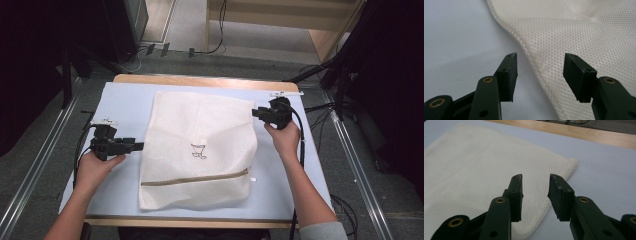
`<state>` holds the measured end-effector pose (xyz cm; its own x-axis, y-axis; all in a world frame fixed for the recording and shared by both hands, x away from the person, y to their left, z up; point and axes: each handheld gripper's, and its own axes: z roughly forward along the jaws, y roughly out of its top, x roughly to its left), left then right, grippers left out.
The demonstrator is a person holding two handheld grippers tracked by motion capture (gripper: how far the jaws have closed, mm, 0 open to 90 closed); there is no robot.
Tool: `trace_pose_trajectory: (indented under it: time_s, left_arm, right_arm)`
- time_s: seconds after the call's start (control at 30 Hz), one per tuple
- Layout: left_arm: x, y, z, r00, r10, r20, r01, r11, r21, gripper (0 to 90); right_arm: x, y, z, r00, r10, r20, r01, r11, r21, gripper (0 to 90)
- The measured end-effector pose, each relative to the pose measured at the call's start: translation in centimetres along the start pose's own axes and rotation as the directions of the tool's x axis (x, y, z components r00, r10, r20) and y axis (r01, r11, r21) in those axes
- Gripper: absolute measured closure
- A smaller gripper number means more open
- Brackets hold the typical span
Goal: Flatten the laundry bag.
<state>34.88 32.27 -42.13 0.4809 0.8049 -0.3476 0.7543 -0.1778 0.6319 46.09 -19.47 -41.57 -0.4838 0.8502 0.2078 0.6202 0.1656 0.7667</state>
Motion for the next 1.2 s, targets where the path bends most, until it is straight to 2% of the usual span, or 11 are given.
trace_pose_trajectory:
  time_s: [0.17,0.27,0.5,0.63,0.73,0.83,0.9,0.97,1.03,1.1,1.2]
  left_arm:
    - [0.5,0.9,1.1,1.0,-0.001,-0.007,0.001,1.0,0.008,45.6]
    - [0.8,1.5,2.0,0.9998,0.002,-0.02,-0.002,0.9996,0.028,44.9]
    - [1.5,2.8,4.1,0.9996,-0.018,-0.021,0.019,0.9988,0.044,45.0]
    - [1.4,3.0,5.2,0.9993,-0.027,-0.023,0.029,0.9959,0.086,51.6]
    - [1.5,3.0,5.9,0.9988,-0.04,-0.029,0.043,0.991,0.127,63.0]
    - [1.7,3.2,6.3,0.998,-0.061,-0.019,0.063,0.9892,0.133,77.2]
    - [1.7,3.3,6.6,0.9975,-0.07,-0.008,0.07,0.989,0.13,84.4]
    - [1.7,3.4,6.7,0.9976,-0.069,0.001,0.068,0.9901,0.123,88.0]
    - [1.9,3.7,6.5,0.9971,-0.075,-0.007,0.076,0.9902,0.118,89.2]
    - [2.1,4.0,6.2,0.9971,-0.073,-0.022,0.074,0.9931,0.091,89.5]
    - [2.8,4.4,5.9,0.9952,-0.091,-0.037,0.093,0.9937,0.063,89.6]
  right_arm:
    - [2.0,-1.3,-2.6,0.9982,-0.058,-0.013,0.059,0.998,0.01,61.1]
    - [2.8,-2.0,-3.8,0.9973,-0.072,-0.013,0.072,0.997,0.012,58.3]
    - [4.0,-3.2,-5.6,0.9965,-0.052,-0.066,0.052,0.999,-0.004,49.2]
    - [4.6,-4.3,-5.0,0.9938,-0.034,-0.105,0.037,0.999,0.024,46.3]
    - [4.8,-5.1,-4.3,0.993,-0.029,-0.115,0.036,0.998,0.059,49.7]
    - [4.7,-5.5,-3.8,0.9883,-0.004,-0.152,0.019,0.996,0.092,63.4]
    - [4.8,-5.7,-3.6,0.9853,-0.005,-0.171,0.024,0.994,0.108,74.3]
    - [5.0,-5.8,-3.5,0.9844,-0.007,-0.176,0.031,0.991,0.132,79.6]
    - [5.3,-5.8,-3.6,0.9848,-0.015,-0.173,0.039,0.989,0.139,80.0]
    - [5.3,-5.9,-3.7,0.9853,-0.02,-0.17,0.043,0.99,0.132,80.0]
    - [5.3,-6.2,-3.5,0.9848,0.003,-0.174,0.024,0.988,0.152,79.9]
